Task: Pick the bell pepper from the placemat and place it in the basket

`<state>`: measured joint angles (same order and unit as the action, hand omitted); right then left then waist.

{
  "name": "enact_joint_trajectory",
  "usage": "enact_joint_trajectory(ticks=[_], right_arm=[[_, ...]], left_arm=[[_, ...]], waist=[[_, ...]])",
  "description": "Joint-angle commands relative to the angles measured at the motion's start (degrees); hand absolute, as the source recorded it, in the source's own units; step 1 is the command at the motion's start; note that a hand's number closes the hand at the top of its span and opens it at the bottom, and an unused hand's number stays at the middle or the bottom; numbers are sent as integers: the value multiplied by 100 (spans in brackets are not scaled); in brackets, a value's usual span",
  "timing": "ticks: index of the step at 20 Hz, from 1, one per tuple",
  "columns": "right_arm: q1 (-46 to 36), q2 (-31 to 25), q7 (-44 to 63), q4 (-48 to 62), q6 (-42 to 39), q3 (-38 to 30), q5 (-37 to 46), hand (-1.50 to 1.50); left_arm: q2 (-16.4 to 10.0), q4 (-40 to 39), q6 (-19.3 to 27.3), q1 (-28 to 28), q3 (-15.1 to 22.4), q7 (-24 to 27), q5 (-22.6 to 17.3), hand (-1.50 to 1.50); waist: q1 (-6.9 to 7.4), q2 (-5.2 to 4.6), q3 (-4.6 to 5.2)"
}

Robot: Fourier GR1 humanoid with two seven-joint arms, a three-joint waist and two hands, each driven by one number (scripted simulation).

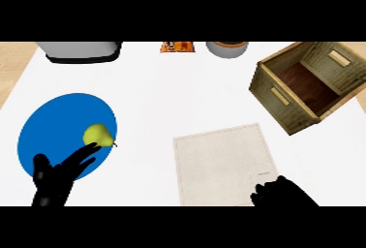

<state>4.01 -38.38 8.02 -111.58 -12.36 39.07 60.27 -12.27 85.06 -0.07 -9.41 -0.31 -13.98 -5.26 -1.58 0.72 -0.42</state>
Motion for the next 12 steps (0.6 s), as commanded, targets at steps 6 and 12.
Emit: enact_joint_trajectory(ticks=[6,12], right_arm=[[1200,943,-190,-1806,641,-821,-2765,150],[1188,946,424,-3384,553,-2323,-4437,150]], left_arm=[[-62,-60,-11,-71,-121,-245,-89,0],[88,-17,100,-185,73,-137,112,0]], waist=[[-101,-100,24],[-12,-86,46]])
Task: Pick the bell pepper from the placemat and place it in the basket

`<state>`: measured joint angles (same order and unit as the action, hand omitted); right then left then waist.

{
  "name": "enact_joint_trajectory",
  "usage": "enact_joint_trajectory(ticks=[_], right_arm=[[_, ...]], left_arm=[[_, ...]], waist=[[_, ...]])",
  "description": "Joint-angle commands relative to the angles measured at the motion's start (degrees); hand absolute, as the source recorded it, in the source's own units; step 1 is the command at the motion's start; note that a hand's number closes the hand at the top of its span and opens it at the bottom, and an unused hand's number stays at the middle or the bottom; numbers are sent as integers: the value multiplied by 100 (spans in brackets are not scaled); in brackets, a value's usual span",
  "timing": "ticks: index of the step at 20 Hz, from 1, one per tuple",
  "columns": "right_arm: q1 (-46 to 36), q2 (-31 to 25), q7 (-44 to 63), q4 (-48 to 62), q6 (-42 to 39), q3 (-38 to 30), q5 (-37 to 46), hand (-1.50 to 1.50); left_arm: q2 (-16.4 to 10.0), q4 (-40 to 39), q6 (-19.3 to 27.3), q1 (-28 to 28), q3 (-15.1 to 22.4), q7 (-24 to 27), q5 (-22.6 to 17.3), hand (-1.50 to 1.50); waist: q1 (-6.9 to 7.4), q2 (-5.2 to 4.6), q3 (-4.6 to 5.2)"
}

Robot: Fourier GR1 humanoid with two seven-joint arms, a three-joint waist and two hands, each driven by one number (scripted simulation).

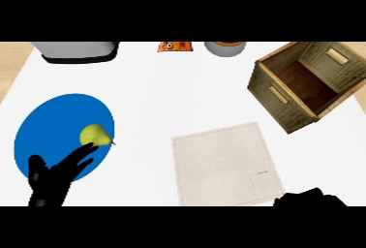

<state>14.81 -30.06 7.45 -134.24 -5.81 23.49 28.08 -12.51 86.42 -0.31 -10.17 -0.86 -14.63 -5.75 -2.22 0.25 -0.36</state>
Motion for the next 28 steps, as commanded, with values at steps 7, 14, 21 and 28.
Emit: enact_joint_trajectory(ticks=[7,14,21,28], right_arm=[[-810,-155,1501,-949,-319,-2752,-2631,150],[-2632,-1156,2674,393,-417,-4491,-4522,150],[-4141,-2537,2965,2643,-1234,-4969,-5532,150],[-5226,-2446,1820,4446,-1427,-3900,-4322,150]], left_arm=[[-23,-105,83,-113,29,-241,120,0],[-21,-185,-142,-36,94,-195,13,0],[139,-438,25,82,256,10,339,0],[232,-492,60,318,217,-129,332,0]], waist=[[114,-25,48],[282,-33,60],[310,-44,45],[396,-67,40]])
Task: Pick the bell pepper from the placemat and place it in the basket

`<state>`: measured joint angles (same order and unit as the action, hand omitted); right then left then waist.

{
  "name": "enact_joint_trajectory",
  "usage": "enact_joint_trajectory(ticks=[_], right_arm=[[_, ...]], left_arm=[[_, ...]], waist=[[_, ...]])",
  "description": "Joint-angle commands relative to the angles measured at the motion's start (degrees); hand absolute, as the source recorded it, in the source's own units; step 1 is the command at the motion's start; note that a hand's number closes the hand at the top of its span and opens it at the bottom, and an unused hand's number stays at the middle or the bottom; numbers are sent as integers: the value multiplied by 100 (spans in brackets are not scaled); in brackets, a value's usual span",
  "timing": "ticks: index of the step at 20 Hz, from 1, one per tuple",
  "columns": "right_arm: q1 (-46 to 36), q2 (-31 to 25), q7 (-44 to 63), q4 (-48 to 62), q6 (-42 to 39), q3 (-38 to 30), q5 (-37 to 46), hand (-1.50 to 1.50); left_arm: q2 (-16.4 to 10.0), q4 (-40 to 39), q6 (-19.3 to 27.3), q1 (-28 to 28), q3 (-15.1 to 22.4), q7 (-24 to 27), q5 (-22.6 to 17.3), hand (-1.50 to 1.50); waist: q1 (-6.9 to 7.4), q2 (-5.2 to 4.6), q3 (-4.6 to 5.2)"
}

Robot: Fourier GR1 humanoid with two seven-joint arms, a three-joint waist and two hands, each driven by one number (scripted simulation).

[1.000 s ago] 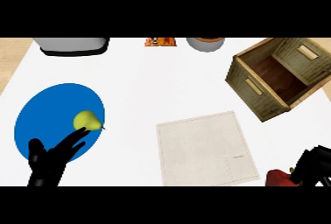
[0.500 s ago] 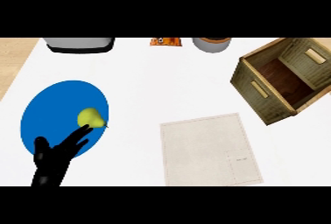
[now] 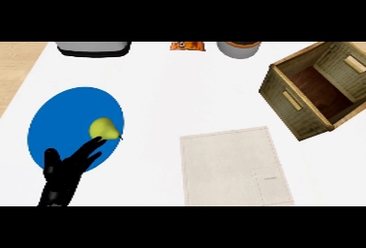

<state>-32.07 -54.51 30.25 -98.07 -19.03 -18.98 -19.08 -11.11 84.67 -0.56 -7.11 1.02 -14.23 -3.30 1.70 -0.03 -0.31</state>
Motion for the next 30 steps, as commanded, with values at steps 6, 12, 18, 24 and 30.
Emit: enact_joint_trajectory(ticks=[6,12,18,24,30], right_arm=[[-1017,602,-1048,1986,4,905,989,150],[-1054,926,-1367,2994,-202,503,549,150],[-1236,1283,-2325,3872,-14,792,1302,150],[-1228,504,-3105,4602,281,1010,2459,150],[-1537,633,-4107,5424,463,1200,2997,-150]], left_arm=[[-15,-359,-23,45,-112,-189,43,0],[196,-76,156,-306,64,-174,203,0],[131,-215,58,-55,-81,-313,135,0],[-44,-318,-178,-20,-226,-112,32,0],[-108,-307,-225,298,-359,-550,-95,0]], waist=[[-7,-35,33],[-68,-15,28],[-65,-25,29],[-1,-65,29],[-27,-44,27]])
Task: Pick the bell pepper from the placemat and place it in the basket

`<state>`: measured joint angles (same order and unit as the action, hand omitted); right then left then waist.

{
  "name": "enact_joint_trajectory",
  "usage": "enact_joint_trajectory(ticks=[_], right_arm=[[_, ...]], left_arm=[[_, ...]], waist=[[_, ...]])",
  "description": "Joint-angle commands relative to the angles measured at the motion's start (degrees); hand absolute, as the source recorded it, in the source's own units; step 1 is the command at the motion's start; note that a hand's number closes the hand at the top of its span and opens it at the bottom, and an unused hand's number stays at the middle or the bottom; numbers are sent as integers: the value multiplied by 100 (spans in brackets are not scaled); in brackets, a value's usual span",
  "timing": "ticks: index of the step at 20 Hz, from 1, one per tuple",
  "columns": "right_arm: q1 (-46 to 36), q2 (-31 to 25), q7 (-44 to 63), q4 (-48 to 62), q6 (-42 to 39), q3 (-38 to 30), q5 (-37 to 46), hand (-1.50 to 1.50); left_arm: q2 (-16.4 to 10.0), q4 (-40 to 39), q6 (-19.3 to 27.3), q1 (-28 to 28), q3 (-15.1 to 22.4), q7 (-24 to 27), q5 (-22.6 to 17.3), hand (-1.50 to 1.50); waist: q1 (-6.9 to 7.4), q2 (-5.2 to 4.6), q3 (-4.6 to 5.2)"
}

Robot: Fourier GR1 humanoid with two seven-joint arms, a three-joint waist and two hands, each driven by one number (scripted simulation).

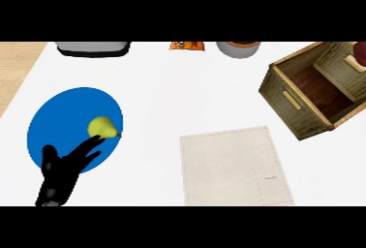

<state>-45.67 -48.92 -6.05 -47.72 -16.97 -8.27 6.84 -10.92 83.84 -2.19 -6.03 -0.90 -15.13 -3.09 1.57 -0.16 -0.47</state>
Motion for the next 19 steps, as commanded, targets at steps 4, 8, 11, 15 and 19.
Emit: enact_joint_trajectory(ticks=[4,8,11,15,19], right_arm=[[-695,-158,-1085,1387,14,-157,404,-150],[-978,-435,-1129,2000,-189,-501,221,-150],[-1322,-502,-959,2373,-125,-727,107,-150],[-1222,-734,-880,2704,-26,-932,56,-150],[-1149,-1383,-1049,3216,-412,-1113,34,-150]], left_arm=[[12,-187,20,-12,5,-196,111,0],[70,-281,-23,-117,36,-35,130,0],[-3,-454,-133,-43,-85,107,50,0],[222,-271,169,-65,107,-93,288,0],[224,-198,51,-202,180,15,287,0]], waist=[[16,-39,42],[39,-51,40],[86,-78,41],[28,-55,38],[99,-100,29]])
